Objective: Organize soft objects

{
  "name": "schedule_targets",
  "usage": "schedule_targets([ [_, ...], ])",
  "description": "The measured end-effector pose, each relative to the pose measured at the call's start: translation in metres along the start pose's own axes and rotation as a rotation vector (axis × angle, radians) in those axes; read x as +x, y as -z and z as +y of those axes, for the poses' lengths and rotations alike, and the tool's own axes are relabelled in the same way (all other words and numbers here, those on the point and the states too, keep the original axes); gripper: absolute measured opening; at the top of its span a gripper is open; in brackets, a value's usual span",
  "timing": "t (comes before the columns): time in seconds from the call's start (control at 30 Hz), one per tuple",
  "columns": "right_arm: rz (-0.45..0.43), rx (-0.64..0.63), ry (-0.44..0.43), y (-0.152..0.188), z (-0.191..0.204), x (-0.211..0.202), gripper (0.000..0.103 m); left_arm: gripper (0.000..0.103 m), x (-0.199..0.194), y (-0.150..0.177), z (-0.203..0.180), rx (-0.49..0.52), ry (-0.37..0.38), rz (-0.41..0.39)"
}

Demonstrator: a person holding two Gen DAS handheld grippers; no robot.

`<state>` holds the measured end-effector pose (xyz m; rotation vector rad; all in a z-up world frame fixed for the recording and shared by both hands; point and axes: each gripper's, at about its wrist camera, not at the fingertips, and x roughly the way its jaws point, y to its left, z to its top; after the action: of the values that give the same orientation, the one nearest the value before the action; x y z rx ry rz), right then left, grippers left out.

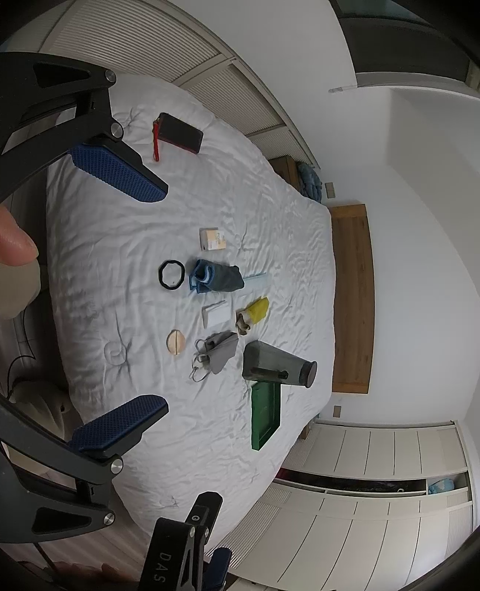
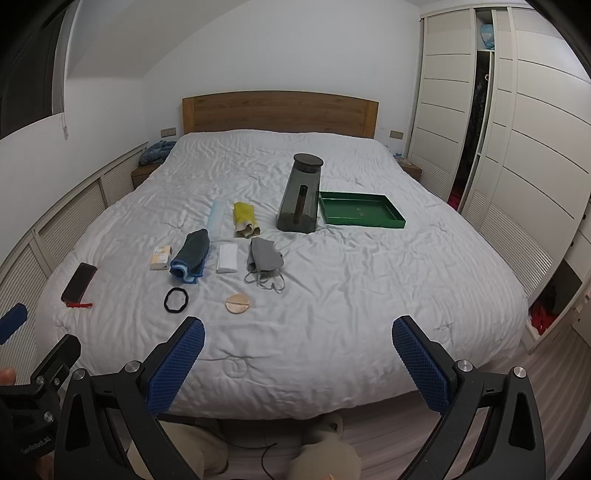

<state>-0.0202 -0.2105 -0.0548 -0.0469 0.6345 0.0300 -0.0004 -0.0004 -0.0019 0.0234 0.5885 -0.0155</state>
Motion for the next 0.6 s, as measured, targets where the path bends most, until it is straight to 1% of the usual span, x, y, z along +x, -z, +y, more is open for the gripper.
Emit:
schedule_targets([
  [0.27, 0.001, -0.002, -0.001, 0.0004, -0.0002, 0.0015, 0.103, 0.102, 0.0003, -0.0001, -0.0001, 0.001, 0.003, 0.003],
  [0.6, 0.001, -0.005, 0.001, -0.0076, -0.0011, -0.0006, 0.103, 0.102, 0.0016, 0.0006, -0.0010, 0.003, 0.003, 0.004],
])
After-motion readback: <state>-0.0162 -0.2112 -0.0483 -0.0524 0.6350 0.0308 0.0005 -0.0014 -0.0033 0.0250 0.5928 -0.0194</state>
